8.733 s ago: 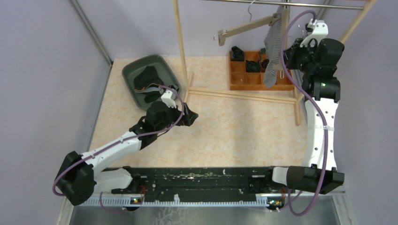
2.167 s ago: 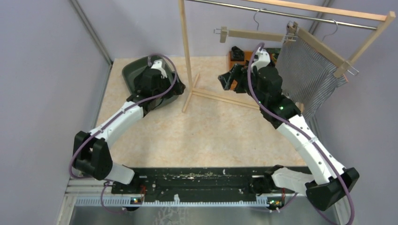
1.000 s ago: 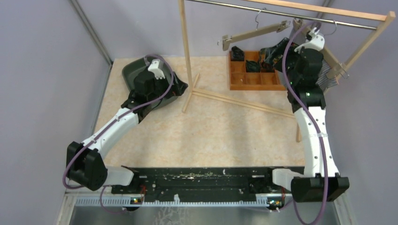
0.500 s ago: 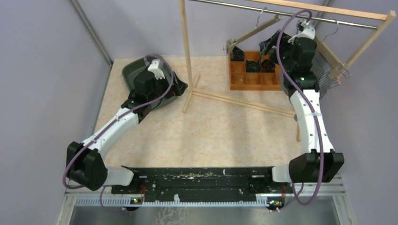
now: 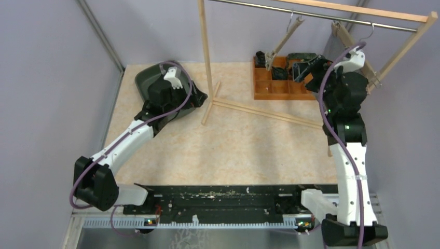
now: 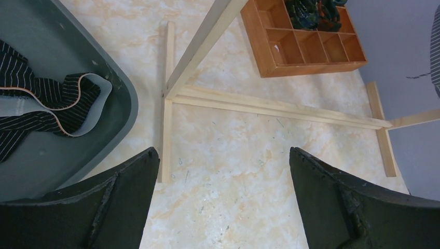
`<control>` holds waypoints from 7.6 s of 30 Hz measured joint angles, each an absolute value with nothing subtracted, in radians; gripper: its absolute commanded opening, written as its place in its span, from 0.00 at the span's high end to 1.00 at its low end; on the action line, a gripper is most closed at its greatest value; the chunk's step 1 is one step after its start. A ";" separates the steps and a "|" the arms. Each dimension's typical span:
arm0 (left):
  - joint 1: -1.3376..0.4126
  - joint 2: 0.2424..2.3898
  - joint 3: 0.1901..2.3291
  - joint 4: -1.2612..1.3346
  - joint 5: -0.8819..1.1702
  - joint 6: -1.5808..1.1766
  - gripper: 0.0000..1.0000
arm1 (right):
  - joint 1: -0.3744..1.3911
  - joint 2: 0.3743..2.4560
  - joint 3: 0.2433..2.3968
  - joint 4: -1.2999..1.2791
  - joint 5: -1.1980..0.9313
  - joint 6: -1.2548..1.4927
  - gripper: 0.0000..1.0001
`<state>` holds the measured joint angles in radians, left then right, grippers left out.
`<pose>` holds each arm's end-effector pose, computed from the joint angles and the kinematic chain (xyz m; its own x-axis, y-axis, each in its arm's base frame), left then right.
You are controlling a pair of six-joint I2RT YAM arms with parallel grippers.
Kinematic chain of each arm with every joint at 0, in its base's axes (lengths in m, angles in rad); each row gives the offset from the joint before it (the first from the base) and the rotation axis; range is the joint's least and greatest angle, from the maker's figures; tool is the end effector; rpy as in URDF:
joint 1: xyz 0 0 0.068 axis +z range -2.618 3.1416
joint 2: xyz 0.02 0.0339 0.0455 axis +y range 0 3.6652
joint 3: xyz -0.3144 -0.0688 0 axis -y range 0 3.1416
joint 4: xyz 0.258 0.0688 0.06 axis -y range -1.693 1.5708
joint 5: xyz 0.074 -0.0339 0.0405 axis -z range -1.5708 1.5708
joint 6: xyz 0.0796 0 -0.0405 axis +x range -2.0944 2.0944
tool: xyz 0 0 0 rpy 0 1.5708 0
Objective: Clip the underwear to the hanger
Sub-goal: Pick up the hanger from the clothesline.
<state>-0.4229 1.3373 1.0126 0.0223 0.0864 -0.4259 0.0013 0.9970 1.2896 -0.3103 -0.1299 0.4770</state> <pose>0.3230 -0.1529 0.3483 -0.4473 -0.2501 -0.8587 0.3286 0.8471 -0.4178 0.2320 0.0106 0.5067 -0.0758 0.4551 -0.8872 -0.1081 0.8808 0.4611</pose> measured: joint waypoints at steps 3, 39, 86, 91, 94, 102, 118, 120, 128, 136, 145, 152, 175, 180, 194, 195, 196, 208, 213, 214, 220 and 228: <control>-0.423 1.337 1.004 0.023 0.086 -0.426 0.00 | 0.001 0.934 1.293 -0.341 -0.134 0.487 0.13; -0.423 1.312 0.949 0.037 0.088 -0.434 0.00 | 0.289 1.096 1.568 -0.368 -0.154 0.618 0.12; -0.422 1.286 0.899 0.068 0.081 -0.429 0.00 | 0.136 1.117 1.542 -0.506 0.180 0.527 0.11; -0.422 1.286 0.899 0.068 0.079 -0.429 0.00 | 0.065 1.186 1.547 -0.456 0.107 0.535 0.12; -0.422 1.287 0.899 0.068 0.078 -0.429 0.00 | 0.029 1.253 1.562 -0.421 0.070 0.542 0.12; -0.422 1.291 0.899 0.068 0.078 -0.429 0.00 | 0.007 1.345 1.590 -0.358 -0.010 0.563 0.13; -0.422 1.328 0.899 0.072 0.079 -0.430 0.00 | 0.005 1.007 1.491 -0.406 -0.132 0.587 0.12; -0.422 1.328 0.899 0.072 0.079 -0.430 0.00 | 0.005 1.008 1.517 -0.421 -0.145 0.587 0.12; -0.422 1.328 0.899 0.072 0.079 -0.429 0.00 | 0.008 1.030 1.562 -0.459 -0.215 0.609 0.12; -0.422 1.328 0.899 0.072 0.079 -0.429 0.00 | 0.059 1.059 1.562 -0.470 -0.229 0.614 0.12; -0.422 1.326 0.892 0.075 0.079 -0.429 0.00 | 0.151 1.097 1.618 -0.518 -0.193 0.584 0.12; -0.422 1.323 0.869 0.077 0.079 -0.430 0.00 | 0.301 1.155 1.670 -0.594 -0.033 0.492 0.17; -0.422 1.309 0.848 0.092 0.079 -0.446 0.00 | 0.327 1.158 1.663 -0.624 0.213 0.376 0.39; -0.422 1.309 0.848 0.095 0.079 -0.448 0.00 | 0.327 1.158 1.667 -0.641 0.220 0.362 0.29; -0.422 1.309 0.847 0.098 0.079 -0.448 0.00 | 0.327 1.131 1.704 -0.682 0.260 0.335 0.46; -0.422 1.309 0.847 0.098 0.079 -0.448 0.00 | 0.327 1.128 1.706 -0.682 0.265 0.332 0.53; -0.422 1.309 0.847 0.098 0.079 -0.448 0.00 | 0.327 1.126 1.710 -0.687 0.269 0.331 0.62; -0.422 1.309 0.844 0.098 0.079 -0.449 0.00 | 0.329 1.112 1.734 -0.692 0.279 0.307 1.00; -0.422 1.309 0.844 0.097 0.078 -0.448 0.00 | 0.329 1.112 1.734 -0.690 0.274 0.307 1.00; -0.422 1.309 0.844 0.097 0.078 -0.448 0.00 | 0.329 1.111 1.734 -0.688 0.272 0.307 1.00; -0.422 1.309 0.844 0.097 0.077 -0.448 0.00 | 0.329 1.111 1.733 -0.688 0.263 0.307 0.74; -0.422 1.309 0.844 0.097 0.075 -0.448 0.00 | 0.329 1.112 1.733 -0.681 0.261 0.297 0.51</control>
<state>-0.4225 1.3090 0.8440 0.0971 0.0746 -0.4480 0.3290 1.1118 1.7332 -0.6811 0.2607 0.2970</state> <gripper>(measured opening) 0.998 0.453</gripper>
